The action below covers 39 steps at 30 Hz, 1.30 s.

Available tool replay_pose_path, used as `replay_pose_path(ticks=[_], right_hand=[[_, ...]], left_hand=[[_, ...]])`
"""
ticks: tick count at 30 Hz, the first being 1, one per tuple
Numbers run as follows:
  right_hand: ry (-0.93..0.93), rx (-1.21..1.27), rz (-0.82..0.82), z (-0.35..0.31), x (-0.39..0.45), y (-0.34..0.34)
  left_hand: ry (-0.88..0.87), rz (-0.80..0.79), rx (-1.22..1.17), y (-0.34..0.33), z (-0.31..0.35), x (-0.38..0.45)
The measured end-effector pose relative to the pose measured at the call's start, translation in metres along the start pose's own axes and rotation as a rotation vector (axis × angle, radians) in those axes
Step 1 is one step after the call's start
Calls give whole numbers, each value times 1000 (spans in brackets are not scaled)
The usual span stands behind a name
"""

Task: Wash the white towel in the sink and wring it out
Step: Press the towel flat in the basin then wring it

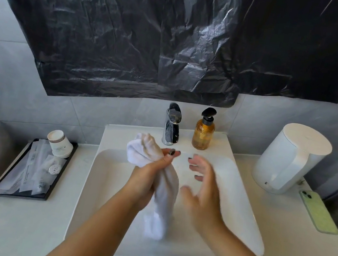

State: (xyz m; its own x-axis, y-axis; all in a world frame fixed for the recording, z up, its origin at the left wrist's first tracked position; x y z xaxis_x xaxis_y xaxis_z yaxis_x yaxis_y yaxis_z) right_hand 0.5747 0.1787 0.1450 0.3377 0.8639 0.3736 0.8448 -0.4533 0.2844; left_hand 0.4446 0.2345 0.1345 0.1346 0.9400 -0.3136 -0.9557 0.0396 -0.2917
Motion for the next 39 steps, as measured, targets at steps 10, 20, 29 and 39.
replay_pose_path(ticks=[10,20,29,39], right_hand=[[-19,-34,94,4,3,-39],[462,-114,-115,-2,37,-8],[972,-283,-375,-31,46,-20],[1147,-644,-671,4,35,-42]], left_hand=[[-338,-120,278,-23,33,-33],[-141,-9,638,80,19,14],[539,-454,304,13,-36,-1],[538,-483,641,0,-48,-9]])
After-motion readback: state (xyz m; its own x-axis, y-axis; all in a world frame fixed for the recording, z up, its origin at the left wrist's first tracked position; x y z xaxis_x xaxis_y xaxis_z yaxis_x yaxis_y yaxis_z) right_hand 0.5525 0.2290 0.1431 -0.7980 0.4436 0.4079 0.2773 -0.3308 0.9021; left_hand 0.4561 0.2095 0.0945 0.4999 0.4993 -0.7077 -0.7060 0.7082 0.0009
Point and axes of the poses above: each hand's wrist, its own x-axis towards the middle knuckle, its own y-axis out of the back of the hand, z = x × y, the point moved 6 cm from there along x, towards the middle knuckle, and after that the axes turned 9 degrees about z, right-handed, at the moved point
